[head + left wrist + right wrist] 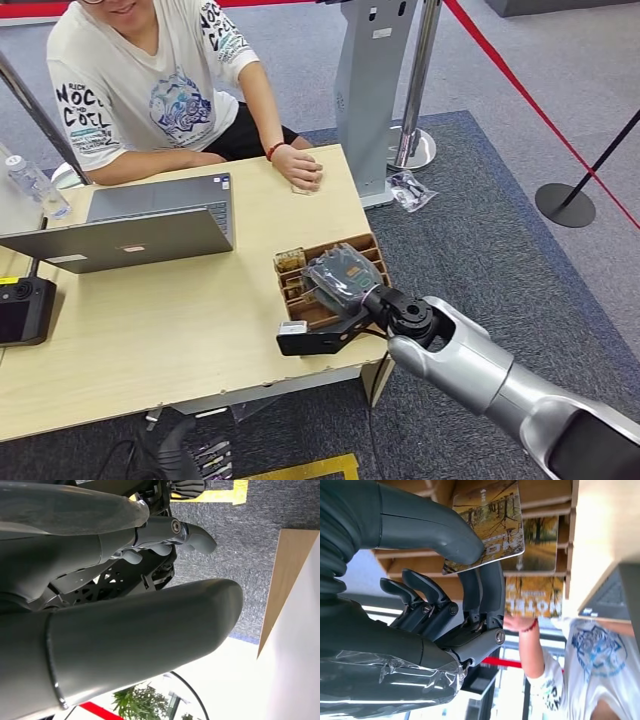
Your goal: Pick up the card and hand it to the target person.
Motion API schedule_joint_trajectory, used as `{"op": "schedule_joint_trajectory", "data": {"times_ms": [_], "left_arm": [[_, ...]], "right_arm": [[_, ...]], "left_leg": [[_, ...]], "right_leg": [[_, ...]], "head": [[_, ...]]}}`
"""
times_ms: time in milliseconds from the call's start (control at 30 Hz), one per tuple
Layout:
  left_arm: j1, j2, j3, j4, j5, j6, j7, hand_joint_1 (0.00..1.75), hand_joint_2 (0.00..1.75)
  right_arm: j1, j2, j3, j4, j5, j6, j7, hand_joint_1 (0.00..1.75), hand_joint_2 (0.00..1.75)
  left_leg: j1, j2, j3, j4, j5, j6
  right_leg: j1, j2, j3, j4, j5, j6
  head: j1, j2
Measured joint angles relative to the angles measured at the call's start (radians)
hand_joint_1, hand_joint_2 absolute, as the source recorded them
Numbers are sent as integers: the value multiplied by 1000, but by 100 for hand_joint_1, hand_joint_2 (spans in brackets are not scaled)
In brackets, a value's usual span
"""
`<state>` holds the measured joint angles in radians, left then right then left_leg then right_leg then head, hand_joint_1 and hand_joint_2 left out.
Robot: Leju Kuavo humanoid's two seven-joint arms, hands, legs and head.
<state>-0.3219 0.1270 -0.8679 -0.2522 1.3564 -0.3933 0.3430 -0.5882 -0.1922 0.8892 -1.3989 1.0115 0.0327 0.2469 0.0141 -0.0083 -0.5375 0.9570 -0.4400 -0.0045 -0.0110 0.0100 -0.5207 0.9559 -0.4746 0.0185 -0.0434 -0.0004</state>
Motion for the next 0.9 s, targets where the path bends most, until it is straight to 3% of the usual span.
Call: {"op": "schedule_joint_trajectory", "data": {"times_ms": [600, 900], "left_arm": [[-1, -6, -7, 0, 0, -6, 5, 0, 0], [-1, -7, -7, 0, 0, -7, 12, 0, 0]], "right_arm": [[-66, 0, -4, -58, 31, 0, -4, 175, 175], [-66, 1, -22, -58, 50, -58, -22, 175, 175]], "left_leg": [[0, 0, 0, 0, 0, 0], [0, 0, 0, 0, 0, 0]], "right_leg": [[0, 0, 0, 0, 0, 0], [0, 0, 0, 0, 0, 0]], "head": [[0, 0], [0, 0]]}}
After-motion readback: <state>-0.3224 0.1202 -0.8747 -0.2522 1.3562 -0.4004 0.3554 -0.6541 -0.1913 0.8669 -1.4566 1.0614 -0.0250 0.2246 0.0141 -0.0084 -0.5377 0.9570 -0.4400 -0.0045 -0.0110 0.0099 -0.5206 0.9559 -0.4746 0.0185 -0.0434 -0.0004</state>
